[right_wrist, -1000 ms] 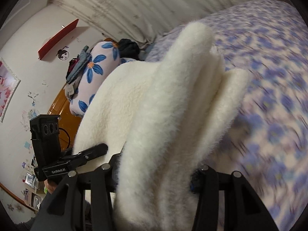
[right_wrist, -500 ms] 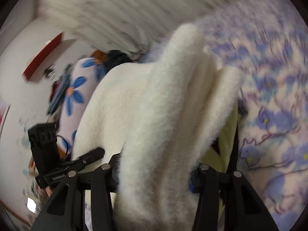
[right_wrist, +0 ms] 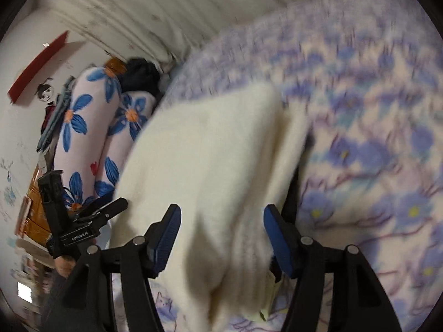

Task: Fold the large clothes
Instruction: 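Open both tools and press the folded cream bundle flat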

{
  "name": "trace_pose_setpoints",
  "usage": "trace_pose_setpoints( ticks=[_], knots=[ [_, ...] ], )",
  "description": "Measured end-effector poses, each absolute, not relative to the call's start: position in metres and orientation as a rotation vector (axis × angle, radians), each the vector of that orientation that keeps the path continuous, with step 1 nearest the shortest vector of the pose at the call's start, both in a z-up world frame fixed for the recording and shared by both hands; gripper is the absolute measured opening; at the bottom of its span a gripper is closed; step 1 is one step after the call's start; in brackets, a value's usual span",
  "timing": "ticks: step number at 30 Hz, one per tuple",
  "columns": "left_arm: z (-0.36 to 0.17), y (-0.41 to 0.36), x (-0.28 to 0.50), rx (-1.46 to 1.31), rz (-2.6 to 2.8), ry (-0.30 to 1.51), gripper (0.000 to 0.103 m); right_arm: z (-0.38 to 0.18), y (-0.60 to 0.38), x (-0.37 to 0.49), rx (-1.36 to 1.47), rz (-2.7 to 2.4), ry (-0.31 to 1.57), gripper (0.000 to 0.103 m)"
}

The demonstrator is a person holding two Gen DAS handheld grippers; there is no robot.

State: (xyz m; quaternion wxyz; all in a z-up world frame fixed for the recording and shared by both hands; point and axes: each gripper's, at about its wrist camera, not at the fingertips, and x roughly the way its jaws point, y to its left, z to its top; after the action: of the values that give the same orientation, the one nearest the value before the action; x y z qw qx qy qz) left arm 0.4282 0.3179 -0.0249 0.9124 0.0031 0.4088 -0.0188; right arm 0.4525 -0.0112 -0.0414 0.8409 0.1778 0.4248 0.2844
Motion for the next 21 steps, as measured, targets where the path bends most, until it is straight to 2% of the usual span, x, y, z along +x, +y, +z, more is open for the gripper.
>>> trace_pose_setpoints(
  ticks=[2,3,4,5,6,8,10,12,13,14,21],
  knots=[
    [-0.01,0.315,0.42,0.006,-0.034,0.819,0.05,-0.026,-0.007,0.445,0.334,0.588,0.836,0.062],
    [-0.005,0.313,0.418,-0.001,-0.031,0.811,0.043,-0.019,-0.002,0.441,0.312,0.594,0.812,0.062],
    [-0.002,0.311,0.418,-0.008,-0.031,0.812,0.027,-0.017,0.003,0.44,0.293,0.592,0.806,0.062],
    [-0.003,0.308,0.416,-0.011,-0.029,0.817,0.017,-0.017,0.009,0.439,0.268,0.586,0.807,0.061],
    [-0.006,0.306,0.416,-0.011,-0.031,0.829,0.014,-0.02,0.018,0.44,0.24,0.58,0.816,0.059],
    [-0.015,0.299,0.417,0.013,-0.022,0.855,0.014,-0.03,0.03,0.442,0.21,0.552,0.859,0.038],
    [-0.029,0.295,0.417,0.054,0.02,0.869,0.015,-0.046,0.033,0.447,0.189,0.5,0.889,0.031],
    [-0.039,0.299,0.414,0.055,0.045,0.85,0.016,-0.062,0.029,0.452,0.153,0.442,0.899,0.016],
    [-0.043,0.302,0.415,0.042,0.051,0.855,0.016,-0.067,0.024,0.452,0.154,0.43,0.906,0.004],
    [-0.047,0.304,0.416,0.034,0.055,0.862,0.016,-0.074,0.018,0.455,0.175,0.432,0.921,0.0],
    [-0.05,0.304,0.416,0.002,0.101,0.871,0.016,-0.072,0.013,0.453,0.217,0.445,0.949,0.0]
  ],
)
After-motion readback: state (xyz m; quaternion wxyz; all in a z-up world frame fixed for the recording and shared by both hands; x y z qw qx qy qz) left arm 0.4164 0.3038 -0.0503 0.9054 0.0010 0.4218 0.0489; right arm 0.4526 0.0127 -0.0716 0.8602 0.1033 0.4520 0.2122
